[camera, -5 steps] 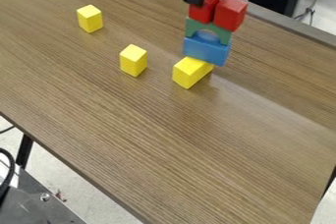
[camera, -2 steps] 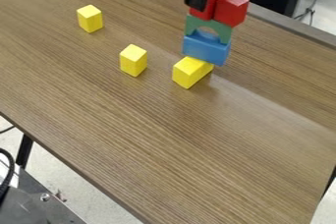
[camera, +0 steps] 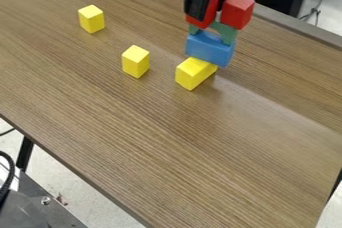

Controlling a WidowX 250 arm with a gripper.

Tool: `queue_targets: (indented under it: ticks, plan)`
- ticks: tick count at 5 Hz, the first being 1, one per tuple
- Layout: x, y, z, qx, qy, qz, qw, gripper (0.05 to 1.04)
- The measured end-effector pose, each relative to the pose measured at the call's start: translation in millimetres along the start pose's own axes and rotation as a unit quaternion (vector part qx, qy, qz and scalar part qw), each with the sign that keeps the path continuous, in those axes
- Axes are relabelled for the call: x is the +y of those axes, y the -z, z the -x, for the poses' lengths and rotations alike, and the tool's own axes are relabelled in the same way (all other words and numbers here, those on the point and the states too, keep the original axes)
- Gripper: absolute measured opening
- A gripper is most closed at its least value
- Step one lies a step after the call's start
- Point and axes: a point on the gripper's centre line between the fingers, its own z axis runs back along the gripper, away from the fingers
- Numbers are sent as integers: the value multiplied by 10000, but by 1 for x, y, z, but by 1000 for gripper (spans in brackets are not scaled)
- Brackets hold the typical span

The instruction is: Put red block from arch to left side.

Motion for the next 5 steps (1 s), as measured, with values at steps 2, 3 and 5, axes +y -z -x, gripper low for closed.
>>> queue_targets:
  ticks: [2, 3, 5]
  plan:
    - [3, -4, -2, -53, 83, -17, 9999, 589]
    - [2, -14, -6, -170, 116, -45, 9998, 588]
    - [16, -19, -17, -112, 41, -118, 9999, 588]
